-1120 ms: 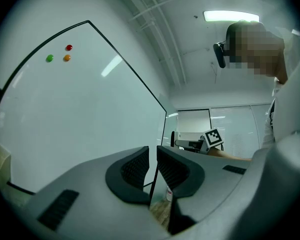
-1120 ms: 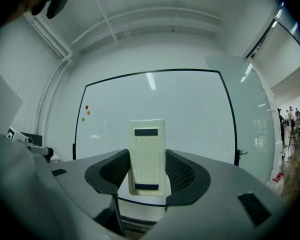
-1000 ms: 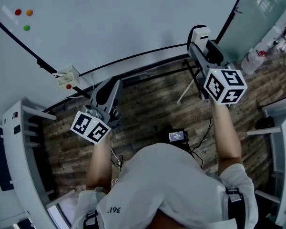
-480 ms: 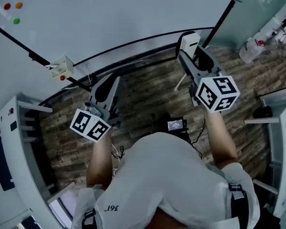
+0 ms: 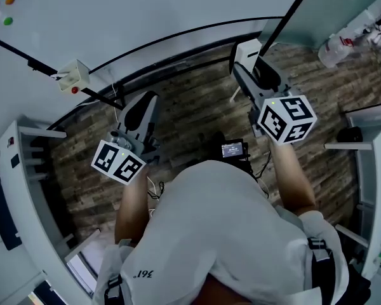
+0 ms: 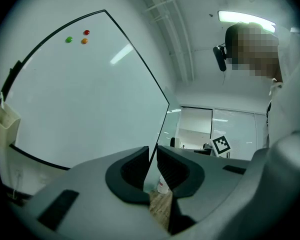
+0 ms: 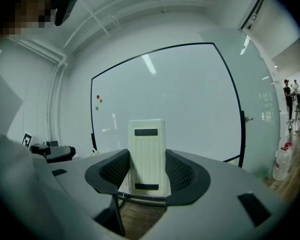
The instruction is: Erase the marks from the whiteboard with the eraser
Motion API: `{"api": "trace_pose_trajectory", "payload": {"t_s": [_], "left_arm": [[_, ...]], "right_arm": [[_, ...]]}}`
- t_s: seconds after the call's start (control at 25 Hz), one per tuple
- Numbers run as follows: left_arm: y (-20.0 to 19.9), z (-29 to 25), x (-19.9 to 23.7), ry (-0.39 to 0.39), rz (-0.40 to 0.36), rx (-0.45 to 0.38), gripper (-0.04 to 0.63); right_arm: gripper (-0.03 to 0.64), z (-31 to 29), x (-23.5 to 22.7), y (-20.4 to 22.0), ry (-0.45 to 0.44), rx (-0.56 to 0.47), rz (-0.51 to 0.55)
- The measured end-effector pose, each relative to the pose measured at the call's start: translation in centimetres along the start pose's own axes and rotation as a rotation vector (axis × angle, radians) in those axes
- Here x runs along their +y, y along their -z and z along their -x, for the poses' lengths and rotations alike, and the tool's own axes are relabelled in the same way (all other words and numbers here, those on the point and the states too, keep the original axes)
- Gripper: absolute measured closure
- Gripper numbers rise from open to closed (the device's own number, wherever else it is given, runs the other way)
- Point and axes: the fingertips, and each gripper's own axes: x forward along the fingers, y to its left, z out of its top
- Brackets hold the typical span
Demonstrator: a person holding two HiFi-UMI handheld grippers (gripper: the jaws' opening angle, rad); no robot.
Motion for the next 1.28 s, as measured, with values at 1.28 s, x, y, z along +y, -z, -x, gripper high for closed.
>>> {"api": "trace_pose_trajectory", "payload": {"t_s": [1.28], "left_arm": [[4.3,0.2,-2.0,0.038,0.078,0.082,0.540]], "right_arm": [[0.374,1.9,0.1,4.4,0.026,0.083,0.007]]}}
